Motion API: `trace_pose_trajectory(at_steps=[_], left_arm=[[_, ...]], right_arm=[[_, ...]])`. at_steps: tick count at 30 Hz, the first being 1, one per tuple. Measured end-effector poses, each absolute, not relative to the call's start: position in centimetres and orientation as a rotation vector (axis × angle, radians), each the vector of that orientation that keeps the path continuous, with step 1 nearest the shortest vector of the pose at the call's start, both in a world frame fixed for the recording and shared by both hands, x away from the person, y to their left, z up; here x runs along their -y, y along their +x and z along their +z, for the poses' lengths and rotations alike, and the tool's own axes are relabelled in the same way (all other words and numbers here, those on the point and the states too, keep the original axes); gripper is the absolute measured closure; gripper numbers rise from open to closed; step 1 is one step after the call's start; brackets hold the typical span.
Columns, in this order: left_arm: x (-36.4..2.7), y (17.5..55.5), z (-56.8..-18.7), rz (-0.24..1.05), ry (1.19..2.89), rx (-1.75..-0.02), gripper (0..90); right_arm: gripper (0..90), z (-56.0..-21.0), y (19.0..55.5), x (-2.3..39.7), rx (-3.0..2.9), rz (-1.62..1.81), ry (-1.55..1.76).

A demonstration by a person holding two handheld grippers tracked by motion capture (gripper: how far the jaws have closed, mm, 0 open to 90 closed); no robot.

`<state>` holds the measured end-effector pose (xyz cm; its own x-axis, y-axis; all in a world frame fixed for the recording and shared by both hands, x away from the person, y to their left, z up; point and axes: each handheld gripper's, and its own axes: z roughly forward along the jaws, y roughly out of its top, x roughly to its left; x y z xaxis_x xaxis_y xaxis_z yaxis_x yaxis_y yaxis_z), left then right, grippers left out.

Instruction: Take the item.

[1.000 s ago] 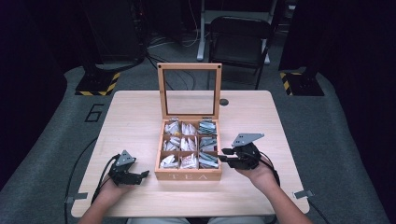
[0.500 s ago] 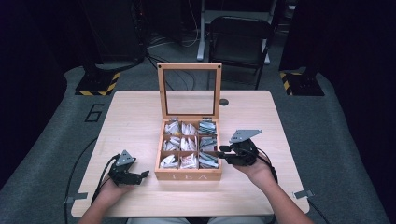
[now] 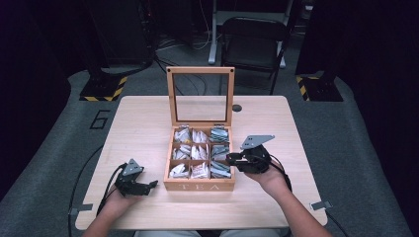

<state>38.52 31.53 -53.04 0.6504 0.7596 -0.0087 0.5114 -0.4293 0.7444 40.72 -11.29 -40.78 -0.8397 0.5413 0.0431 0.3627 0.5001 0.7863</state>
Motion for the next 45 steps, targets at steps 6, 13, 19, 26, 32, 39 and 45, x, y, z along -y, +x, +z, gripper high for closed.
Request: trace_pose_trajectory(at_steps=[6,13,19,26,32,39,45], left_arm=[[-31.6,38.5,-53.0,0.426,2.135,-0.978,15.5],[-31.6,38.5,-53.0,0.425,2.141,-0.976,15.5],[-31.6,38.5,-53.0,0.426,2.139,-0.975,15.5],[-31.6,38.6,-53.0,0.428,2.14,-0.974,15.5],[-31.6,38.5,-53.0,0.428,2.14,-0.974,15.5],[-31.6,38.5,-53.0,0.426,2.139,-0.975,15.5],[-31.6,38.6,-53.0,0.43,2.14,-0.973,15.5]], right_arm=[[74.3,-41.0,41.0,11.0,-2.548,1.249,0.774],[75.7,-41.5,41.3,10.8,-2.565,1.242,0.768],[78.2,-42.5,41.7,10.6,-2.59,1.249,0.783],[79.6,-42.8,42.0,10.4,-2.595,1.23,0.781],[79.4,-43.2,42.0,10.1,-2.599,1.225,0.779],[80.2,-43.8,42.1,10.2,-2.609,1.213,0.795],[82.5,-44.0,42.3,10.3,-2.613,1.197,0.797]])
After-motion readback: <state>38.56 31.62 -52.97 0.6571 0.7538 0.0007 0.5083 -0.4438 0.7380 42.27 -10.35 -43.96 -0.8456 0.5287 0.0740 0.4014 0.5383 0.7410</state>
